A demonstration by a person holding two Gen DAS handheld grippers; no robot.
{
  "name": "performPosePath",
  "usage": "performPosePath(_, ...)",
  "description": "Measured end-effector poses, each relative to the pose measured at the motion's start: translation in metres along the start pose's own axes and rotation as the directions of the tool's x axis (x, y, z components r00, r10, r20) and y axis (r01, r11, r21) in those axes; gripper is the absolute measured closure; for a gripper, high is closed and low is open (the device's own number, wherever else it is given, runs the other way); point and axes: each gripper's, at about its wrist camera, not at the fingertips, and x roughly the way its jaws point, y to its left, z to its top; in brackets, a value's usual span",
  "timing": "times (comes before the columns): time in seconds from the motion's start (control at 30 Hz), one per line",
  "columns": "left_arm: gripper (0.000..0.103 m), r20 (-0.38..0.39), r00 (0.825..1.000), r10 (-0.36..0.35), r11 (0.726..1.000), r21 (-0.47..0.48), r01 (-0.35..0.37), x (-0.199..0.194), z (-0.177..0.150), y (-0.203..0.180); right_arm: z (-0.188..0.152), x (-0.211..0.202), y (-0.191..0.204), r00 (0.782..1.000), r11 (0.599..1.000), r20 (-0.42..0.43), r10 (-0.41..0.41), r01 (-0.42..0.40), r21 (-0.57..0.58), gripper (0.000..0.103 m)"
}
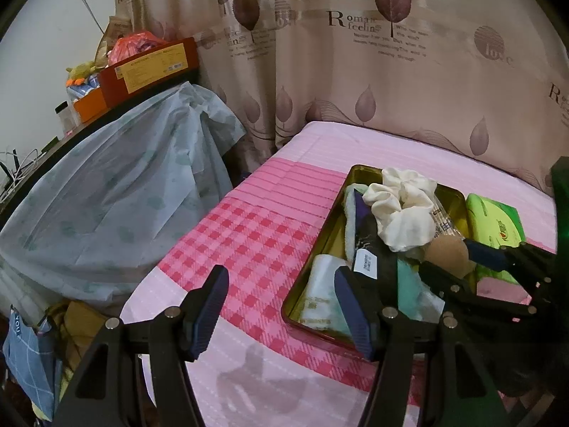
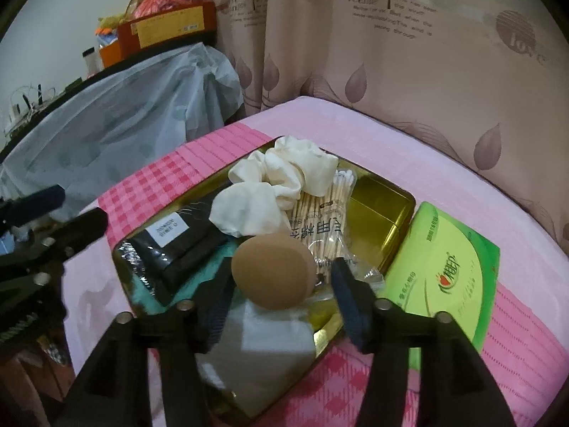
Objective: Organize soft objects
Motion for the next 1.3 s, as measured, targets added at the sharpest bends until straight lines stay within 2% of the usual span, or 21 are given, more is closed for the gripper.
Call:
performPosePath(0.27,0.040,-0.001,1.000,-0.014,1.000,0.005,0.014,-0.001,-0.001,-0.003,-0.011,-0.029,0.006,0.998,0.998,0.036,-0.047,0.046,0.035,0.016)
performPosePath(0.47,0.040,0.003,1.000,-0.025,1.000,0.010,0.025,-0.005,-0.002,-0.005,-0.027,-0.056,0.000,0.995,0.990,0.058,-0.080,0.072,0.122,0.004)
performPosePath(0.67,0.040,0.011,0.999,-0.035,0.999,0.024,0.035,-0.009,-0.003,-0.010,-0.044,-0.073,-0.002,0.991,0.981,0.063,-0.115,0.103,0.166,0.002)
performPosePath(1.3,0.040,0.011,0.999,-0.043,0.998,0.040,0.043,-0.010,-0.005,-0.016,-0.057,-0.069,0.001,0.995,0.979,0.042,-0.093,0.084,0.187,0.002)
